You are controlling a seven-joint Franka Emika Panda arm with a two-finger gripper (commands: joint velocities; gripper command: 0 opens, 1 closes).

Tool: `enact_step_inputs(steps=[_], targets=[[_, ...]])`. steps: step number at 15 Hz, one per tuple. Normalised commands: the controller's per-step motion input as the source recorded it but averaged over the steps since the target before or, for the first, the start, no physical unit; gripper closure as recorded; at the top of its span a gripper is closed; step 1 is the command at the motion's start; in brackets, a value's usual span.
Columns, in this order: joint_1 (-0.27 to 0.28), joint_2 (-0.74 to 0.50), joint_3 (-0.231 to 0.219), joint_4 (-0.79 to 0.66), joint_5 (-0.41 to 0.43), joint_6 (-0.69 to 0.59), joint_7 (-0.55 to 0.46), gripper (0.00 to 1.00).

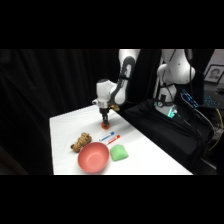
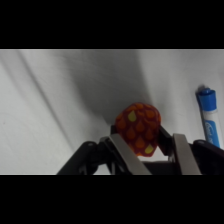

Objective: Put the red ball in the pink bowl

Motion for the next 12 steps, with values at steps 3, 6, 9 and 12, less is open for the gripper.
enact_step_inputs(steps=[3, 6, 9, 12], targets=[[-0.109, -0.1, 0.077, 0.03, 0.055, -0.15, -0.12, 0.83], [-0.186, -0.31, 0.157, -0.05, 0.126, -0.35, -0.27, 1.0], [-0.091, -0.53, 0.073, -0.06, 0.073, -0.65, -0.35, 0.98], [0.039, -0.53, -0.069, 0.03, 0.001, -0.67, -0.24, 0.98]])
